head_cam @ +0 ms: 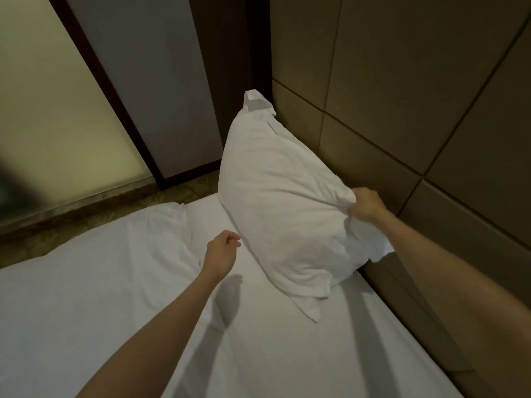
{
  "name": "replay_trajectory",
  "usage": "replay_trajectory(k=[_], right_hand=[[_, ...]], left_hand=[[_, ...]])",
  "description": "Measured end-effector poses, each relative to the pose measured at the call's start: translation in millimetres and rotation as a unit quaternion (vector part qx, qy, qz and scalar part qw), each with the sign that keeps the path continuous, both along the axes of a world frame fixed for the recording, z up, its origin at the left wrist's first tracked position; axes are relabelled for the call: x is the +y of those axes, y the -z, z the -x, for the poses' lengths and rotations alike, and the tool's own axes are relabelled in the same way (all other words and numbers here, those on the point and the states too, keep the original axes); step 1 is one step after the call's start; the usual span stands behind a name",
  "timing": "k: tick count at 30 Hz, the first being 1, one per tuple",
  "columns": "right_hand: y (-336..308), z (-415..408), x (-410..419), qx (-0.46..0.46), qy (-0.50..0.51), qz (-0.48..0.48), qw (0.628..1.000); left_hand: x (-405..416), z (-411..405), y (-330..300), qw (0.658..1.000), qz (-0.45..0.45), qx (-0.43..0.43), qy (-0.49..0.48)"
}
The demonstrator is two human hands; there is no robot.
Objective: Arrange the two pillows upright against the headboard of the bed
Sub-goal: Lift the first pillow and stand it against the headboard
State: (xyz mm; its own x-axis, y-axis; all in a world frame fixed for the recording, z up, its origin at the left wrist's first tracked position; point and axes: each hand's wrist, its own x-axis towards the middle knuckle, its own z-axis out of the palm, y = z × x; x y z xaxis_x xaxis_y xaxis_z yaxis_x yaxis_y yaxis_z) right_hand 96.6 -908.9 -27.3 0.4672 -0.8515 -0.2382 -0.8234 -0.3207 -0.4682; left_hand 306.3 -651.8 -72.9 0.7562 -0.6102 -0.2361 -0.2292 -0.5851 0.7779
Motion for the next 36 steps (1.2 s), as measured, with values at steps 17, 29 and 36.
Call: replay_trajectory(k=[17, 29, 36], right_hand=[[-34, 25, 31, 0.133, -0.010, 0.270, 0.954], [-59, 52, 64, 0.048, -0.028, 0.292, 0.955], [-70, 71, 94, -0.020, -0.026, 0.245, 0.969]], left_hand=[[9, 0, -38, 0.996, -0.010, -0.066, 0.050], [19, 38, -79, 0.995, 0.026, -0.067, 0.071], [37, 63, -105, 0.995, 0.044, -0.047, 0.075]])
